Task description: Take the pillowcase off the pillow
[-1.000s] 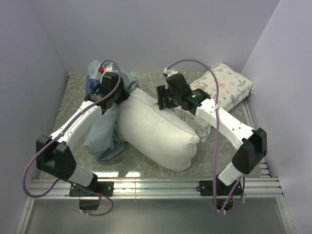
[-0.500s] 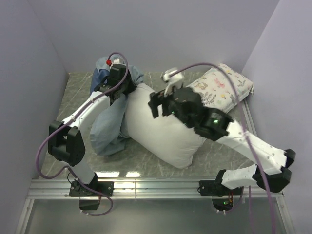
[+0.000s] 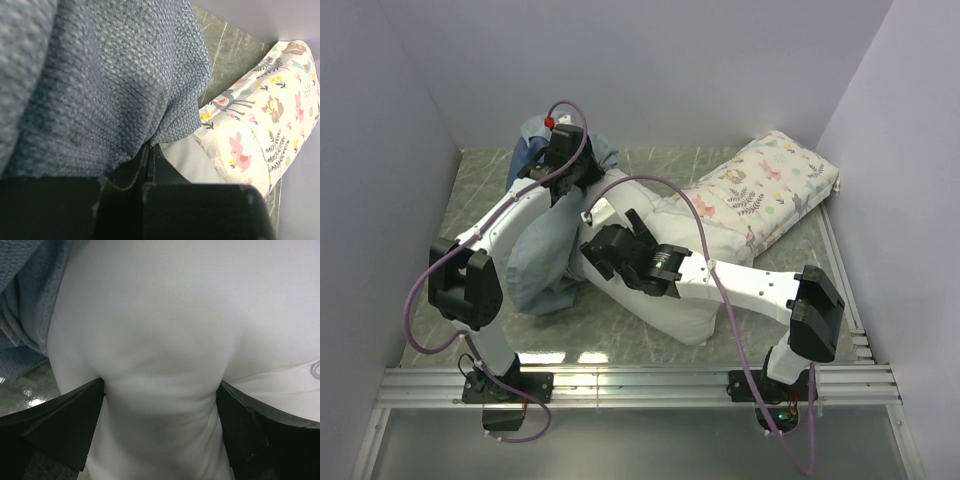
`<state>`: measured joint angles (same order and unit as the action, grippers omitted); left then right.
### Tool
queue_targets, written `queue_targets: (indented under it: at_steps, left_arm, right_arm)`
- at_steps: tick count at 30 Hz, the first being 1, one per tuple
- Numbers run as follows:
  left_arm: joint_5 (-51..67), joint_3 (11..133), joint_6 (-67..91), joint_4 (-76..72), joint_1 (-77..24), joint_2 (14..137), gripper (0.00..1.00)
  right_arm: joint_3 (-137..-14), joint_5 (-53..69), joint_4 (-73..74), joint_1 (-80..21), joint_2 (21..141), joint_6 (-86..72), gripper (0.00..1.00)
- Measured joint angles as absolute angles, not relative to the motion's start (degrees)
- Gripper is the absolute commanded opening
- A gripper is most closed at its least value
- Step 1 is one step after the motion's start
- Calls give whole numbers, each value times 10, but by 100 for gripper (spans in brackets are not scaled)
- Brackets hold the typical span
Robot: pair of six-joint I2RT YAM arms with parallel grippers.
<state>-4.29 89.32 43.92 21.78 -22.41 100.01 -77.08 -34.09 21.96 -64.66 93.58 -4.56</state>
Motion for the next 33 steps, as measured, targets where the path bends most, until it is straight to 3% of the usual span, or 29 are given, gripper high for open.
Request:
queue_targets:
  at_steps: [17,19,28,31,33]
  left_arm:
    - [-27,911,431,219,-224,1018,0]
    - [-26,916,431,223,-224,1020,0]
    - [-23,929,425,245,-223,1020,0]
    - [-17,929,425,245,-222,1015,0]
    - [-13,929,425,246,-220,1007,0]
  right_arm:
    - [-807,-401,230,-717,866,-25,96]
    - [-808,-394,229,-720,881,-24,100]
    - [-775,-397,188,-687,1018,-27,99]
    - [-755,-393,162,-660,1011,-33,87]
    - [-753,-380,154,-645,1006,-35,49]
